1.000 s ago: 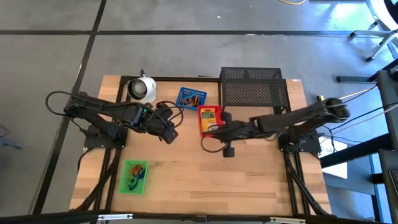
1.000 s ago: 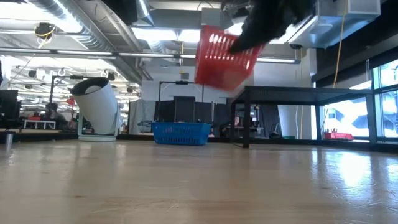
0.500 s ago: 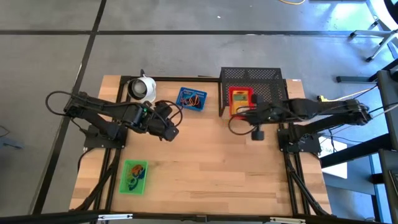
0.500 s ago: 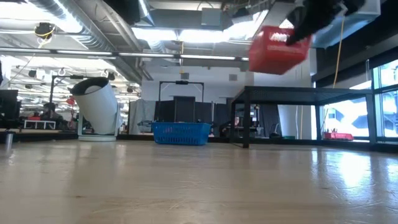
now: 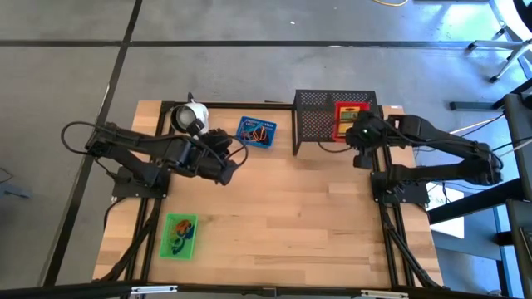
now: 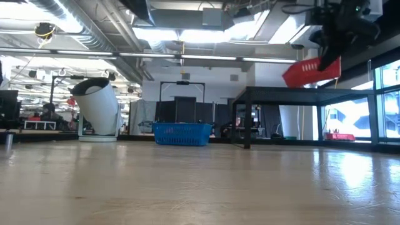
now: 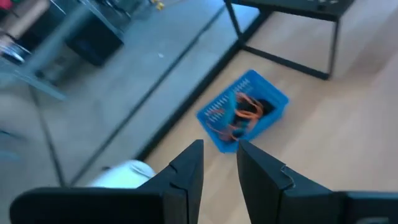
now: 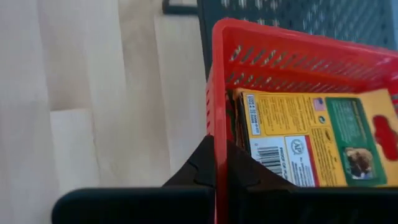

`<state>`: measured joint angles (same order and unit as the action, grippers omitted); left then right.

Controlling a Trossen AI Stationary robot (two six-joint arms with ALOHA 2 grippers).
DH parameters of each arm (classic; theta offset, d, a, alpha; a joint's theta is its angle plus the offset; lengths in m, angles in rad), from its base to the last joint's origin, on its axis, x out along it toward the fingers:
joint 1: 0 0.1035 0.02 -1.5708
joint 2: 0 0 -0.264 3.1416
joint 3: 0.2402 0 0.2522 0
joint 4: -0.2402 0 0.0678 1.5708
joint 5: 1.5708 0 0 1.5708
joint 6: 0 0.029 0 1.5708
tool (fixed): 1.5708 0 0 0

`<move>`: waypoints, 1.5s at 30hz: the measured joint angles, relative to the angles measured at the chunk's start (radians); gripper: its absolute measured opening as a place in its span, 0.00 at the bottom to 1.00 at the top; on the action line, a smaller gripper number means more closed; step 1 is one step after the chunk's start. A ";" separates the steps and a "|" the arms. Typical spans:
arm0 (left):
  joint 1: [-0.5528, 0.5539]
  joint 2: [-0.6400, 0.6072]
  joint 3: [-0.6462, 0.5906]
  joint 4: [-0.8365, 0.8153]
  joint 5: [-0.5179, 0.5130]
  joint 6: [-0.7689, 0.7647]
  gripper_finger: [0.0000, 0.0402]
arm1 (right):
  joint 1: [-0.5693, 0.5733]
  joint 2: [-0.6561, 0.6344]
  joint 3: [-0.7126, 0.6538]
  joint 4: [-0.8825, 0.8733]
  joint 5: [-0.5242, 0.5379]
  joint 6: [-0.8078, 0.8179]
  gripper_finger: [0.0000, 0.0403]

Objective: Pick & Place Office Desk Supplies
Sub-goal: Put the red bin with yellow crayon boxes on the shelf

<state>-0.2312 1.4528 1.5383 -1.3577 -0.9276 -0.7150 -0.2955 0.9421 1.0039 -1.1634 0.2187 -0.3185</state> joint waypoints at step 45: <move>0.360 0.000 0.000 0.001 0.064 0.400 0.23 | -0.463 -0.027 0.000 -0.055 -0.077 -0.210 0.34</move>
<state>0.1287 1.4528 1.5383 -1.3567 -0.8638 -0.3145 -0.7586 0.9146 1.0039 -1.2188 0.1412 -0.5280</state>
